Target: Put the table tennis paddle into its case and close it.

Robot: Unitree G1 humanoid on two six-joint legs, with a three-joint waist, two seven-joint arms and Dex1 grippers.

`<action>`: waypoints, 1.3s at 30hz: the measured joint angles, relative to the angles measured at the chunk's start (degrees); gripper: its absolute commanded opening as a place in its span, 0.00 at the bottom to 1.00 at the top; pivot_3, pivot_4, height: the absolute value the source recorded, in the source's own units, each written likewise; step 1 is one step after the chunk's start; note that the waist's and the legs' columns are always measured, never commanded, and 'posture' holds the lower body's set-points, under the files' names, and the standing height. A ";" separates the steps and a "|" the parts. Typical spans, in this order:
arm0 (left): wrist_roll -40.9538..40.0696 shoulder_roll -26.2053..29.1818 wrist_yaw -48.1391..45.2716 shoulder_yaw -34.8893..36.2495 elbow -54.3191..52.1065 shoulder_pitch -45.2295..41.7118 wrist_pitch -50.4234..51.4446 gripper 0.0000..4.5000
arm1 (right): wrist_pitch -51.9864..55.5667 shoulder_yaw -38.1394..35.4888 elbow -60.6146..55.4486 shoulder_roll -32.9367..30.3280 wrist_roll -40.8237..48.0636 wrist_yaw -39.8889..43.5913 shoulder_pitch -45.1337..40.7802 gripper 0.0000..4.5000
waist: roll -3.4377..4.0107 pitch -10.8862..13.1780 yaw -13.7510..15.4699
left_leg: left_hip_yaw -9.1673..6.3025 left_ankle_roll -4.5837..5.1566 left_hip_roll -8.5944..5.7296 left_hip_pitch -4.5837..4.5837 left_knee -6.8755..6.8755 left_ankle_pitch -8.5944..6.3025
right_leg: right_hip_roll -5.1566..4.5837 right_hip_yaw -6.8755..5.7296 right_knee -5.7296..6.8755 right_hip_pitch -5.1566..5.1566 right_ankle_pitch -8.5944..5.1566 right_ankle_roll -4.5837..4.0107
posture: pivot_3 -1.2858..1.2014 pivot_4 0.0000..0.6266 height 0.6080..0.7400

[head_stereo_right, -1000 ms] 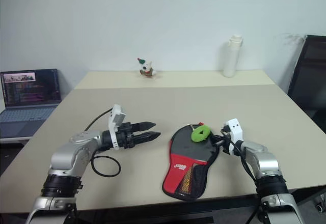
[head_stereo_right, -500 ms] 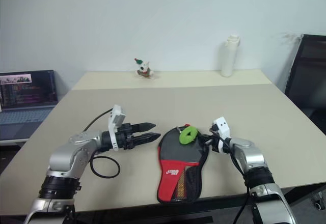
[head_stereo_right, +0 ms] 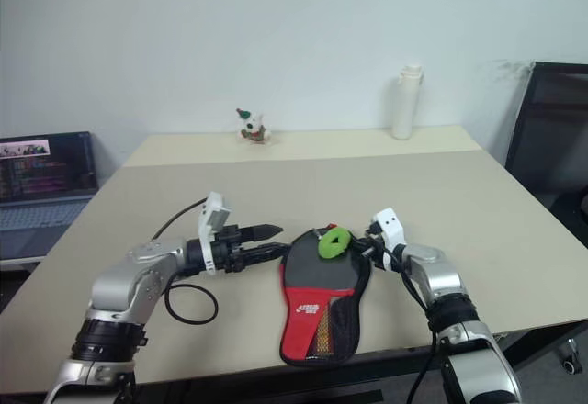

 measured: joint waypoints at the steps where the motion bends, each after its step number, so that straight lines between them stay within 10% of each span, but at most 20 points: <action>1: 0.01 0.00 0.01 -0.01 -0.03 0.17 -0.20 0.74 | -0.12 -0.02 0.00 -0.15 -0.04 -0.26 0.00 0.53 | 0.01 0.01 0.05 | 0.01 0.00 -0.01 -0.05 -0.01 0.00 | -0.02 0.00 -0.03 -0.02 0.00 0.00 | 0.52 0.24 1.00; 8: 0.60 0.00 -0.52 -1.92 -0.06 1.32 -2.17 0.74 | 2.11 -1.86 -6.42 -4.27 0.36 -0.84 2.88 1.00 | 0.03 0.02 1.43 | -0.19 0.00 -0.15 -0.65 -0.02 -0.01 | -0.20 -0.12 -0.26 -0.26 0.11 -0.19 | 0.52 0.24 1.00; 27: 14.23 -8.65 -6.09 -15.88 21.02 -4.78 -23.63 0.74 | 19.98 -8.48 -40.32 -8.82 10.96 -5.82 13.17 1.00 | 0.11 0.08 3.19 | -0.28 0.02 -0.22 -0.76 0.03 -0.02 | -0.21 -0.34 -0.37 -0.23 -0.04 0.08 | 0.52 0.24 1.00; 32: 14.98 -11.17 -6.04 -16.20 23.73 -6.48 -24.84 1.00 | 22.03 -8.10 -41.96 -8.84 11.27 -6.55 14.63 1.00 | 0.11 0.08 3.02 | -0.28 0.02 -0.21 -0.77 0.02 -0.03 | -0.19 -0.33 -0.37 -0.25 -0.04 0.08 | 0.52 0.24 1.00; 39: 19.66 -10.76 -6.26 -17.54 26.00 -6.50 -32.16 1.00 | 22.31 -5.55 -43.81 -8.95 11.35 -6.47 14.84 1.00 | 0.11 0.07 2.98 | -0.30 0.03 -0.20 -0.72 0.02 -0.03 | -0.18 -0.35 -0.36 -0.21 -0.05 0.09 | 0.52 0.24 1.00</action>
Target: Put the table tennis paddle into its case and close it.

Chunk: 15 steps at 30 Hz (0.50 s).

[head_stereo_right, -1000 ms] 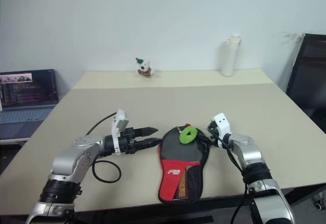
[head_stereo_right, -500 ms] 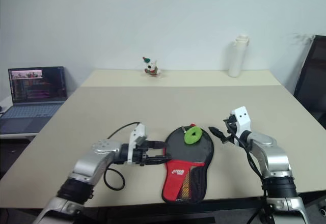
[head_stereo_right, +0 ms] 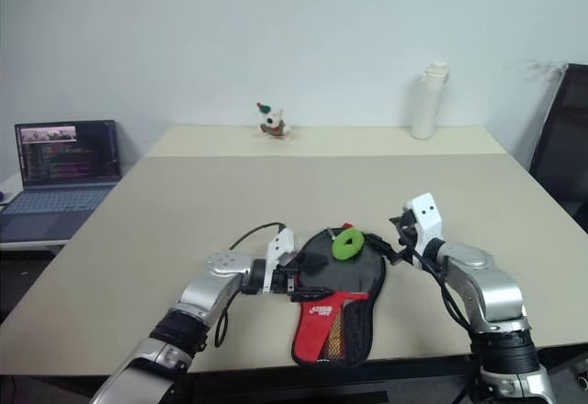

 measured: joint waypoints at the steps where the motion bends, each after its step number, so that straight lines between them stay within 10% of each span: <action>1: 0.21 0.06 0.01 -0.03 0.21 0.18 -0.84 1.00 | -0.02 0.44 -0.01 0.00 -0.03 0.02 -0.08 1.00 | 0.00 0.00 -0.01 | 0.01 0.00 0.00 0.01 0.00 0.00 | 0.00 0.00 0.00 0.01 0.00 0.00 | 0.52 0.24 1.00; 15: 0.45 -0.12 0.31 0.10 2.21 0.80 -4.89 1.00 | -8.32 11.97 8.98 3.60 -5.04 2.69 -5.81 1.00 | 0.00 -0.04 0.00 | 0.01 0.01 0.02 0.08 0.00 0.00 | 0.02 -0.02 -0.01 0.08 -0.01 0.01 | 0.52 0.24 1.00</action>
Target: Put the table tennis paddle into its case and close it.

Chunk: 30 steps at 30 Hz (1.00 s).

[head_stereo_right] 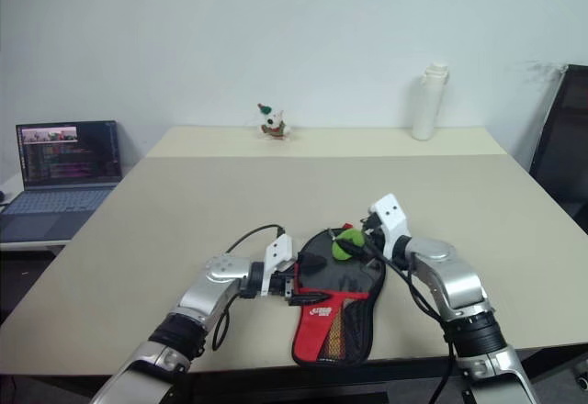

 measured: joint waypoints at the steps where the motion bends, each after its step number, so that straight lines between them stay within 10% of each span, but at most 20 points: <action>1: 0.00 -0.01 0.11 0.00 -0.01 0.06 0.00 1.00 | -1.29 1.07 0.57 -0.04 -0.84 0.59 0.00 1.00 | -0.01 -0.01 0.00 | 0.00 0.00 0.00 0.02 0.00 0.00 | 0.00 0.00 0.00 0.01 0.00 0.00 | 0.52 0.24 1.00; 13: 0.00 0.06 0.41 0.04 -0.50 0.40 0.11 1.00 | -12.16 5.97 12.66 -0.18 -10.84 0.75 -1.92 1.00 | -0.01 -0.02 -0.02 | 0.01 0.00 0.00 0.05 0.01 0.00 | 0.00 0.00 0.03 0.02 0.00 0.00 | 0.52 0.24 1.00; 27: 0.13 0.32 0.56 0.04 -2.33 1.33 1.05 1.00 | -14.73 5.78 17.25 3.40 -15.29 -2.85 -4.23 0.05 | -0.01 -0.02 0.02 | 0.00 0.00 -0.01 0.03 0.00 0.00 | -0.02 0.00 0.02 0.02 0.03 -0.05 | 0.52 0.24 1.00; 30: 0.12 0.34 0.77 0.08 -2.70 1.61 1.14 1.00 | -14.91 5.36 18.58 3.38 -15.38 -2.95 -5.23 0.01 | 0.00 -0.02 0.02 | -0.01 0.00 0.00 0.03 0.00 0.00 | -0.02 -0.01 0.02 0.02 0.03 -0.06 | 0.52 0.24 1.00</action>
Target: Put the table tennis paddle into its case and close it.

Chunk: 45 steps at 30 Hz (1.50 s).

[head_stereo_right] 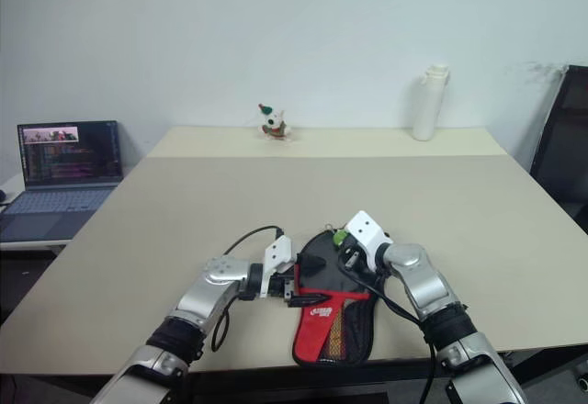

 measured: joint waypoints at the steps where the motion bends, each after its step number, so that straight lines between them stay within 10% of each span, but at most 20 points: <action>1: 0.00 0.02 0.01 0.00 -0.13 0.07 0.05 1.00 | -0.20 -0.05 0.75 -0.01 -0.02 0.00 -0.55 0.01 | 0.00 0.00 0.00 | 0.00 0.00 0.00 0.00 0.00 0.00 | 0.00 0.00 0.00 0.00 0.01 -0.01 | 0.52 0.24 1.00; 22: 0.02 -0.40 0.02 -0.05 -0.77 0.51 0.32 1.00 | -17.96 -2.12 38.66 -2.20 -4.47 0.34 -20.68 0.01 | 0.01 0.00 0.06 | 0.04 0.00 -0.02 -0.04 -0.04 0.00 | -0.05 0.03 -0.06 -0.01 0.14 -0.24 | 0.52 0.24 1.00; 45: 3.14 -3.79 -0.70 -2.17 8.57 -5.26 -3.20 1.00 | -17.30 -4.53 30.62 -11.93 -4.31 4.32 -13.19 0.01 | 0.37 -0.22 1.93 | -0.13 0.01 -0.19 0.10 0.06 0.01 | -0.18 -0.09 -0.36 0.46 0.02 0.05 | 0.52 0.24 1.00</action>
